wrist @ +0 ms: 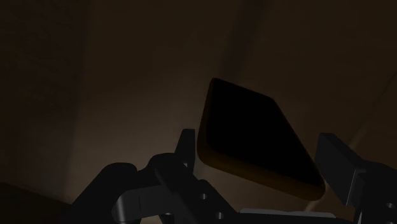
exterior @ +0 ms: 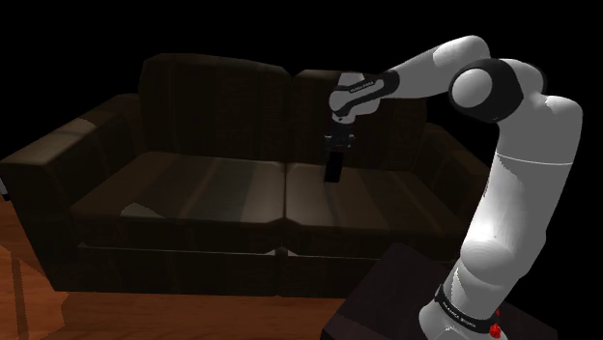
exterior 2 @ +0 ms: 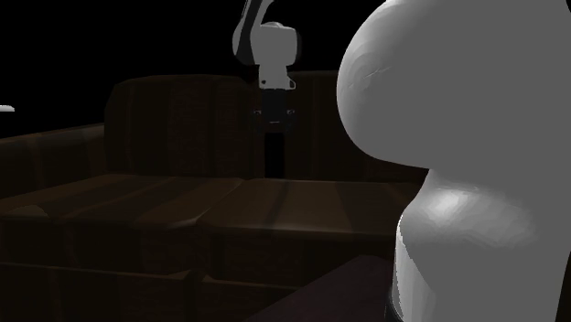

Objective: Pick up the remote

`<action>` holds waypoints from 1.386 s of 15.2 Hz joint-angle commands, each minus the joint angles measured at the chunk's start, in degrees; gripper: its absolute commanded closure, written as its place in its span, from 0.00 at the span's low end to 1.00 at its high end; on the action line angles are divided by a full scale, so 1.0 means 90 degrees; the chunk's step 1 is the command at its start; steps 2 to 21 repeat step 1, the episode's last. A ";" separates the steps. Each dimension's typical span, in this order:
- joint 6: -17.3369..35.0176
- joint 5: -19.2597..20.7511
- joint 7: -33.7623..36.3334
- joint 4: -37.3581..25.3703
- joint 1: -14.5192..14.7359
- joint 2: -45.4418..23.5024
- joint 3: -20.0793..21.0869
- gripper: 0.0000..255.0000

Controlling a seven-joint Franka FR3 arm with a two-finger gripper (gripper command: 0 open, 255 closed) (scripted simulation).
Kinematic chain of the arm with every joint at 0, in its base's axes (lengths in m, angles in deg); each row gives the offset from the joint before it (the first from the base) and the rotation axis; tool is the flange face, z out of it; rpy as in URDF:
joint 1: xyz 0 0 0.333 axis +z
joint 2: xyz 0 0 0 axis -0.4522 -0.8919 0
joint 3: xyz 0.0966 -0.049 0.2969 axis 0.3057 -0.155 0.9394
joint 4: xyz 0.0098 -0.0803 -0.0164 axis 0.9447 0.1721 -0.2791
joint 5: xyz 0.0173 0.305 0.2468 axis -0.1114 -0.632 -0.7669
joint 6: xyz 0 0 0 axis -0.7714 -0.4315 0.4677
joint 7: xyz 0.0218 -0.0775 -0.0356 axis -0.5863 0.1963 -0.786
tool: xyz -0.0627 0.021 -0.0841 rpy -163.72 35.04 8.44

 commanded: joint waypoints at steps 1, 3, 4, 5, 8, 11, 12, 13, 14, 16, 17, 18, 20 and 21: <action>-0.0045 0.0003 0.0000 -0.0028 0.0000 0.0015 -0.0001 1.00; -0.0045 0.0003 0.0000 -0.0028 0.0000 0.0015 -0.0001 1.00; -0.0045 0.0003 0.0000 -0.0028 0.0000 0.0015 -0.0001 1.00; -0.0045 0.0003 0.0000 -0.0028 0.0000 0.0015 -0.0001 1.00; -0.0045 0.0003 0.0000 -0.0028 0.0000 0.0015 -0.0001 1.00; -0.0045 0.0003 0.0000 -0.0028 0.0000 0.0015 -0.0001 1.00; -0.0045 0.0003 0.0000 -0.0028 0.0000 0.0015 -0.0001 1.00; -0.0045 0.0003 0.0000 -0.0028 0.0000 0.0015 -0.0001 1.00; -0.0045 0.0003 0.0000 -0.0028 0.0000 0.0015 -0.0001 1.00; -0.0045 0.0003 0.0000 -0.0028 0.0000 0.0015 -0.0001 1.00; -0.0045 0.0003 0.0000 -0.0028 0.0000 0.0015 -0.0001 1.00; -0.0045 0.0003 0.0000 -0.0028 0.0000 0.0015 -0.0001 1.00; -0.0045 0.0003 0.0000 -0.0028 0.0000 0.0015 -0.0001 1.00; -0.0045 0.0003 0.0000 -0.0028 0.0000 0.0015 -0.0001 1.00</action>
